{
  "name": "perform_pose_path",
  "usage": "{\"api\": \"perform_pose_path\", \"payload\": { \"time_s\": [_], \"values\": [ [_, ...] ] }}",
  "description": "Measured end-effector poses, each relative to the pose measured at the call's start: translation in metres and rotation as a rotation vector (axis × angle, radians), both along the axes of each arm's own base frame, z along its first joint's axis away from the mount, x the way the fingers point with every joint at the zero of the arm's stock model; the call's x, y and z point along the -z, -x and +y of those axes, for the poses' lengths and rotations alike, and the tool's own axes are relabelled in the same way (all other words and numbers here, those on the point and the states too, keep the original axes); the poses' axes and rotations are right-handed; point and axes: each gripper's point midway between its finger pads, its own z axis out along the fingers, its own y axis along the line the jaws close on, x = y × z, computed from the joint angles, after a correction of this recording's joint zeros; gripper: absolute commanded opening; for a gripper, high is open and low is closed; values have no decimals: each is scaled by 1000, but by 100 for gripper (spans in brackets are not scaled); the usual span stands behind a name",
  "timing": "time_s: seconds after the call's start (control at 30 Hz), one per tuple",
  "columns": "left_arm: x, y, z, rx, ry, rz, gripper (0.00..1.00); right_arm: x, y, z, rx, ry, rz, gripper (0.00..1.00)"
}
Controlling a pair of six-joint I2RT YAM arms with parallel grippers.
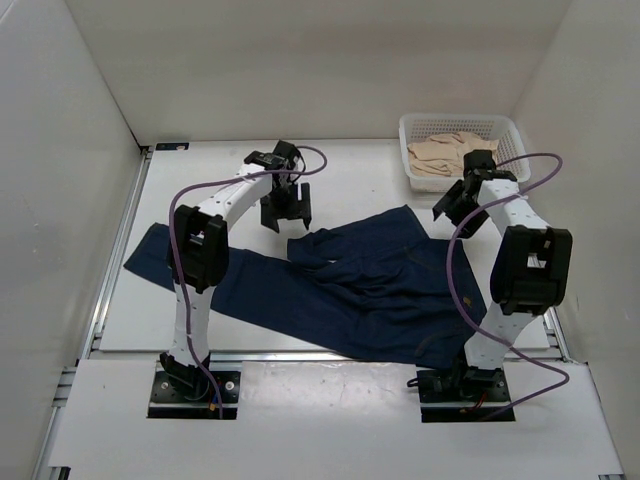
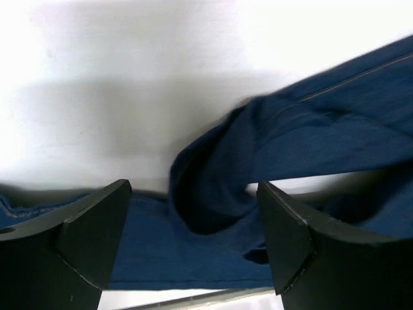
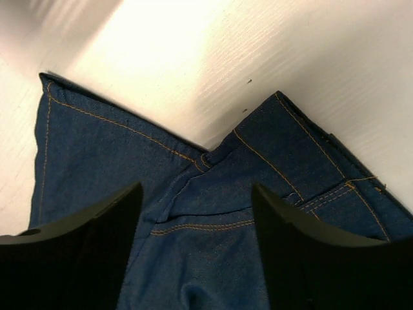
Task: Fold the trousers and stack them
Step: Flatten the trousers out
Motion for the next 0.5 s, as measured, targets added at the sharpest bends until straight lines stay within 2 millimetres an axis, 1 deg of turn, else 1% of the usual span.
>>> {"api": "perform_pose_path", "payload": {
  "time_s": [0.07,0.13,0.17,0.23,0.27,0.3,0.33,0.37,0.4,0.43,0.47,0.5],
  "values": [
    [11,10,5,-8,-17,34,91,-2,0,-1,-2,4,-5,74],
    [22,17,9,-8,-27,65,89,4,3,1,-5,-3,13,74],
    [26,21,10,-7,-31,80,83,9,4,2,-7,-10,28,74],
    [30,23,9,-6,-27,96,75,21,5,4,-6,-23,60,72],
    [32,23,8,-3,-20,98,68,29,6,5,-5,-30,83,72],
    [33,23,6,1,-13,101,55,37,7,7,-2,-38,105,71],
    [34,23,4,4,-4,104,48,44,7,7,2,-42,124,69],
    [35,22,3,8,3,105,37,51,6,8,5,-46,142,67],
    [37,23,2,14,7,109,26,57,4,8,7,-50,154,62],
    [37,23,0,17,12,111,17,60,2,9,6,-54,164,59],
    [38,23,0,23,15,113,10,60,-2,10,6,-60,158,54],
    [39,23,-1,25,17,115,10,60,-4,11,8,-66,154,34]
  ]
}}
